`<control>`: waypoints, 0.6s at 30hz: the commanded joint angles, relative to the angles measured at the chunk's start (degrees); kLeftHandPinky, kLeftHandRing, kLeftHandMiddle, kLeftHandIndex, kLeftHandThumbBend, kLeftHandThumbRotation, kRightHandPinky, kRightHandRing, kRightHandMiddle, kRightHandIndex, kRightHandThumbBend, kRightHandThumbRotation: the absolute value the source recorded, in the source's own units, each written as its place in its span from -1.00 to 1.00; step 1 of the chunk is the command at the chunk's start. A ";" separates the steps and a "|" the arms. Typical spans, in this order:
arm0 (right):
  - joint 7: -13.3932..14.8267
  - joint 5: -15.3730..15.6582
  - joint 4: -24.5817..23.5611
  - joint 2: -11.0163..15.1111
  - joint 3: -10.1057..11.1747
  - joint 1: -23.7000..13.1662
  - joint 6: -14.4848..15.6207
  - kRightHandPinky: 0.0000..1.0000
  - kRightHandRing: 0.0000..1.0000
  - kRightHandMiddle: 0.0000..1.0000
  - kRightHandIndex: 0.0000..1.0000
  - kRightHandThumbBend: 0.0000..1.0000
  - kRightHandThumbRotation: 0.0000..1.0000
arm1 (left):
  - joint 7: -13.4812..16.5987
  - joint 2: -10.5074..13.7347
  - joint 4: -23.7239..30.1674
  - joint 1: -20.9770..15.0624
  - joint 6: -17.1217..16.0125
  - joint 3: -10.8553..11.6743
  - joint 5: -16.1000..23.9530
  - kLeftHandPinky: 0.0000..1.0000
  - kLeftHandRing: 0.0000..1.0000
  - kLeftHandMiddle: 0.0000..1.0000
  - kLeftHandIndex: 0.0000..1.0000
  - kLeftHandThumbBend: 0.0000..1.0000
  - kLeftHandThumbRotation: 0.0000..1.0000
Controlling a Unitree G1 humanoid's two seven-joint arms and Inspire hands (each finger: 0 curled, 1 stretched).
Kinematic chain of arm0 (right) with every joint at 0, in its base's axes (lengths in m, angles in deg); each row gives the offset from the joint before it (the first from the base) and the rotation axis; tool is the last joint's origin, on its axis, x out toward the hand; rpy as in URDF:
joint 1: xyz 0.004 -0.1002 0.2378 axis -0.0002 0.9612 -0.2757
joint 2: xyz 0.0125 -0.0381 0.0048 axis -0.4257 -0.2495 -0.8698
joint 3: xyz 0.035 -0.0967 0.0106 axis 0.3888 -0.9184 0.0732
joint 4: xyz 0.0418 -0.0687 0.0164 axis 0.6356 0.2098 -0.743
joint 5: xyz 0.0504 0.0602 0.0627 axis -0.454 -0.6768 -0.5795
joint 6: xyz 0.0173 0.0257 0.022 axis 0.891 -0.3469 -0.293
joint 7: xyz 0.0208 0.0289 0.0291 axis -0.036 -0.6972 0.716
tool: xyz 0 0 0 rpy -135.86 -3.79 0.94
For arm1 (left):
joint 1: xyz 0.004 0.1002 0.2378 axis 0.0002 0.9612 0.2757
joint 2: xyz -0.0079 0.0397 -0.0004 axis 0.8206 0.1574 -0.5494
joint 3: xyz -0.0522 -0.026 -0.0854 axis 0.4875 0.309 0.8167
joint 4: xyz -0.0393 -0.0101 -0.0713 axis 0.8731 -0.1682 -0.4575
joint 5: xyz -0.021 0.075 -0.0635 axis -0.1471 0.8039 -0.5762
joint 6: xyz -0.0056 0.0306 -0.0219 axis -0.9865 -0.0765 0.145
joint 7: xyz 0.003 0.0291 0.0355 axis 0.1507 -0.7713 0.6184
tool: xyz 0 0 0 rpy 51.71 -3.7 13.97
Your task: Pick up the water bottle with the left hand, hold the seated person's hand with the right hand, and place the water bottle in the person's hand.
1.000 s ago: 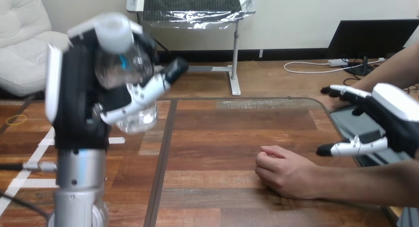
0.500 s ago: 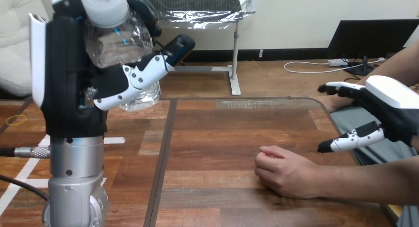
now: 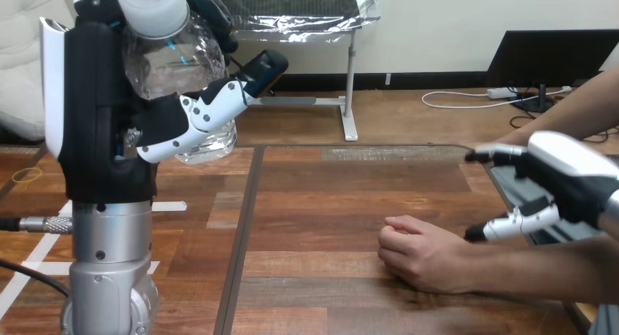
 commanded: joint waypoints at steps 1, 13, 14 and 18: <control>0.68 -0.13 1.01 0.60 -0.57 -3.90 -0.38 0.40 0.74 0.76 0.74 1.00 0.09 | 0.02 0.15 0.61 -2.31 -0.82 0.19 -0.54 -0.63 -0.49 -0.35 -0.28 0.39 -1.00; -2.26 -0.54 0.76 0.40 -2.26 -3.38 2.73 0.35 0.74 0.76 0.74 1.00 0.05 | 0.00 0.12 0.83 -2.13 -0.59 0.25 -0.70 -0.63 -0.49 -0.35 -0.28 0.40 -1.00; -2.41 -0.60 0.66 0.41 -2.32 -3.30 2.90 0.34 0.74 0.77 0.74 1.00 0.04 | -0.01 0.12 0.82 -2.12 -0.60 0.26 -0.72 -0.62 -0.49 -0.35 -0.28 0.40 -1.00; -3.21 -0.85 0.16 0.36 -2.50 -2.69 3.72 0.33 0.73 0.76 0.73 1.00 0.02 | -0.21 0.24 0.64 -2.13 -0.75 0.38 -0.97 -0.62 -0.49 -0.34 -0.27 0.40 -1.00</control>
